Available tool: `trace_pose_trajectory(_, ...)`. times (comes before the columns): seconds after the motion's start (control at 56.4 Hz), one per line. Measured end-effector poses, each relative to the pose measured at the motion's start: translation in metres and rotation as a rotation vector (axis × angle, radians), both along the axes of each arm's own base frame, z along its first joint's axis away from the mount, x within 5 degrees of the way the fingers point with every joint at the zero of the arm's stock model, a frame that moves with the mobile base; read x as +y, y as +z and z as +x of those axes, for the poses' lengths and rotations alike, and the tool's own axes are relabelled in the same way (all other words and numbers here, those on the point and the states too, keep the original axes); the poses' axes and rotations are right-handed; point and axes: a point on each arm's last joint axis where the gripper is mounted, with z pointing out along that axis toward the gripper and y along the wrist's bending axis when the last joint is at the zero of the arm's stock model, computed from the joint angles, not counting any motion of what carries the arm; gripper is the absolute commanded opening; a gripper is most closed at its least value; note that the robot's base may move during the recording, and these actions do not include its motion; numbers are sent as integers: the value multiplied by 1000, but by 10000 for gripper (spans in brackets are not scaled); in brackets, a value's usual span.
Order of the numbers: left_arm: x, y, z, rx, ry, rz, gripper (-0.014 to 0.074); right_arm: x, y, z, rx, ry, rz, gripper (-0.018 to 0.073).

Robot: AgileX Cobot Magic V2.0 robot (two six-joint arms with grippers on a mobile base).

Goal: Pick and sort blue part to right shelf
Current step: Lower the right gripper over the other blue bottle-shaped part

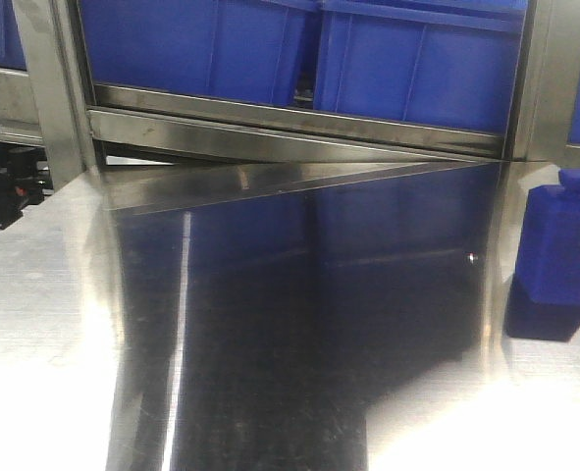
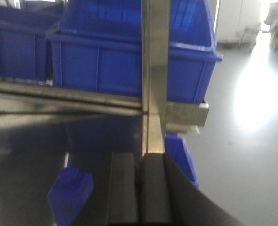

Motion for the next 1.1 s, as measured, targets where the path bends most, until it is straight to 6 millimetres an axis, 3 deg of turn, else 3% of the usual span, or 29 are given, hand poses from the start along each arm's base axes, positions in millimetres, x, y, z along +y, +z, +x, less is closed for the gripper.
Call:
trace_pose_trajectory(0.089,5,-6,-14,-47,-1,-16,260,2,18,5,93,31,10,52)
trace_pose_trajectory(0.159,10,-10,-25,-79,-1,-25,260,6,32,10,150,87,16,111)
trace_pose_trajectory(0.354,16,-11,-42,-133,-1,-42,260,24,59,34,315,299,11,468)
trace_pose_trajectory(0.461,16,-10,-43,-138,-1,-44,260,32,65,53,415,371,7,585)
trace_pose_trajectory(0.638,16,-11,-43,-136,-1,-43,260,37,61,86,498,375,10,592)
trace_pose_trajectory(0.815,16,-11,-43,-136,-1,-43,260,42,70,110,593,385,35,592)
trace_pose_trajectory(1.099,16,-11,-42,-136,-1,-42,260,51,76,171,903,329,99,582)
